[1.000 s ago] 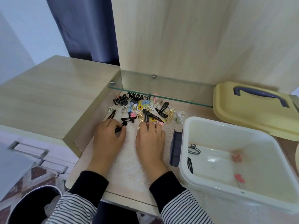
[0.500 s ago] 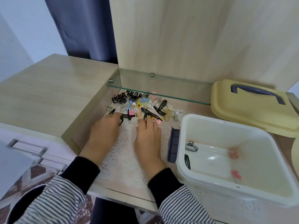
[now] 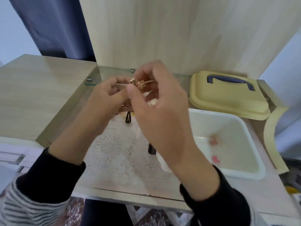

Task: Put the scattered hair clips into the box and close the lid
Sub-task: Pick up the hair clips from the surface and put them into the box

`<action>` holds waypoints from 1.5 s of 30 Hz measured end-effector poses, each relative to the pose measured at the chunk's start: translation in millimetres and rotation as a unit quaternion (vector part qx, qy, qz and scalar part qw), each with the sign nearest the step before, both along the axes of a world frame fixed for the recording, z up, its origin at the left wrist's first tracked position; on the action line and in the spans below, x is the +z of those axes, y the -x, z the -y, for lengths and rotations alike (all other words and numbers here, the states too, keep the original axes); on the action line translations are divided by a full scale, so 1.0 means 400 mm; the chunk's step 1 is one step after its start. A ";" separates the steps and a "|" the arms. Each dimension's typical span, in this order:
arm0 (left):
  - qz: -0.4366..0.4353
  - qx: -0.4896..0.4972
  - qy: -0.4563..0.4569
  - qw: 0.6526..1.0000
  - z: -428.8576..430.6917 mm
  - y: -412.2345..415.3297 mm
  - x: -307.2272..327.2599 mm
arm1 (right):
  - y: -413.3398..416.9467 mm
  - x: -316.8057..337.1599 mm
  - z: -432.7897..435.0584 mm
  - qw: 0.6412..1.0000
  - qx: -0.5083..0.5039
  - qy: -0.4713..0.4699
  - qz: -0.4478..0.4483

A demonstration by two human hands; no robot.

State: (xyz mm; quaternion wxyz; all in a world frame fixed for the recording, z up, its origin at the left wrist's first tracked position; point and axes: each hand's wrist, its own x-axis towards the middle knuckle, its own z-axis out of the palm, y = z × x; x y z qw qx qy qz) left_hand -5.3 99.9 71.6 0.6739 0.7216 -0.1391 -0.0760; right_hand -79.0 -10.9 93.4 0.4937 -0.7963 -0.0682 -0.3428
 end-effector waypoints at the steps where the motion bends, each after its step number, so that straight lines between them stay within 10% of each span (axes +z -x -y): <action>1: -0.017 -0.011 0.012 1.000 0.026 0.010 0.017 | 0.004 0.020 0.048 1.000 0.013 0.002 -0.019; 15: -0.044 -0.243 -0.332 0.911 0.268 0.017 0.001 | -0.012 -0.033 0.487 0.858 0.130 0.171 -0.468; 22: 0.075 -0.279 -0.552 0.783 0.320 0.024 -0.044 | -0.013 -0.092 0.480 0.821 0.078 0.360 -0.435; 28: 0.136 -0.323 -0.613 0.708 0.365 0.041 -0.080 | -0.013 -0.141 0.461 0.722 0.051 0.564 -0.398; 45: 0.211 -0.315 -0.657 0.652 0.352 0.071 -0.118 | -0.024 -0.208 0.495 0.681 0.018 0.624 -0.384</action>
